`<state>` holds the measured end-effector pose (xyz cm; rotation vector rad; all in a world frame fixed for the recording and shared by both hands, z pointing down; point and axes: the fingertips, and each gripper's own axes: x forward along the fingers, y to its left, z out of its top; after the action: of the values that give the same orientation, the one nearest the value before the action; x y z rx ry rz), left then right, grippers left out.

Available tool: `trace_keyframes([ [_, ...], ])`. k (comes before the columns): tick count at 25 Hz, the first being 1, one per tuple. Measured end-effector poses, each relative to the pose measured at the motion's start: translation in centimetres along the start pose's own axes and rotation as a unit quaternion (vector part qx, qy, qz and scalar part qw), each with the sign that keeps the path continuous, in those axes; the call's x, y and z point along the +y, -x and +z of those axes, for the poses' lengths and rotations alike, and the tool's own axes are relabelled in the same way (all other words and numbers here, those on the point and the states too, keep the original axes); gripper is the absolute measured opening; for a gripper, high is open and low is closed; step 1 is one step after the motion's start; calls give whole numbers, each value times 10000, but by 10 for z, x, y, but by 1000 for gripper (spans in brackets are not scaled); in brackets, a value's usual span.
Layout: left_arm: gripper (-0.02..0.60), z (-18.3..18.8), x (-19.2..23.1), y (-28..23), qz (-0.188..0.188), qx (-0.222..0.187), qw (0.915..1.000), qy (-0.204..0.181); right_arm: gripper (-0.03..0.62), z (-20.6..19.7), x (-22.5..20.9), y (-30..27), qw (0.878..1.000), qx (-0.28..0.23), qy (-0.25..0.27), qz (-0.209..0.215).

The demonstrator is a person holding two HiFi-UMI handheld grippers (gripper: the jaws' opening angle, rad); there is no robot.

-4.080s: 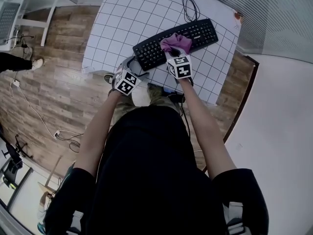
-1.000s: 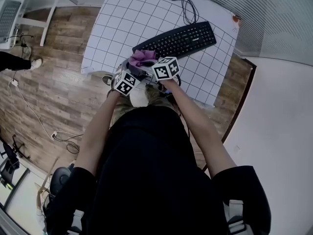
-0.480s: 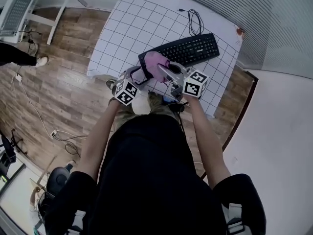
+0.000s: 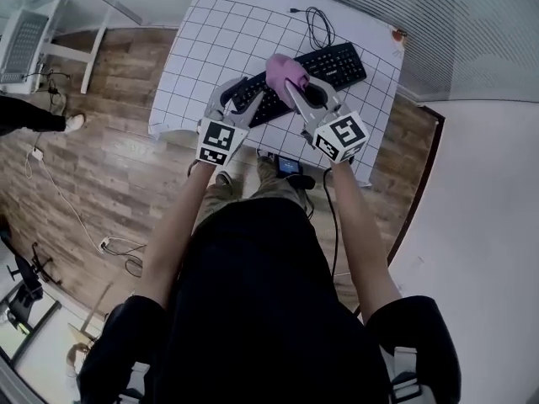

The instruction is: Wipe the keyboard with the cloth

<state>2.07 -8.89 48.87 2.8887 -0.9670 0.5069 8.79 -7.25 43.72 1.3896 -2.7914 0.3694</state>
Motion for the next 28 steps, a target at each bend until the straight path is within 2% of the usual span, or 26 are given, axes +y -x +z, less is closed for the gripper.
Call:
trace_keyframes([
  [2,142,34,-2,6,44,-396,9991,-165,41,20,9,7,9986,-185,385,-303],
  [4,77,67,-2,17,109,-822,9963,-215,41,41,21,14,9948,-351,736,-607],
  [8,50,120,0,59,252,-1575,9868,-272,41,81,54,30,9818,-783,1187,-1256],
  [12,20,149,-6,114,378,-2098,9767,-266,37,112,97,47,9653,-1162,1542,-1757],
  [15,11,155,-13,153,398,-2223,9738,-265,37,128,134,55,9578,-1356,1705,-1877],
  [19,5,152,-21,203,427,-2357,9704,-325,37,134,188,67,9541,-1518,1718,-1928],
  [24,2,134,-45,253,455,-2438,9664,-681,35,119,244,83,9509,-1580,1688,-2058],
  [26,0,127,-60,269,412,-2482,9639,-873,35,106,259,94,9505,-1489,1657,-2168],
  [28,0,122,-71,284,338,-2609,9605,-906,35,93,273,103,9487,-1377,1680,-2298],
])
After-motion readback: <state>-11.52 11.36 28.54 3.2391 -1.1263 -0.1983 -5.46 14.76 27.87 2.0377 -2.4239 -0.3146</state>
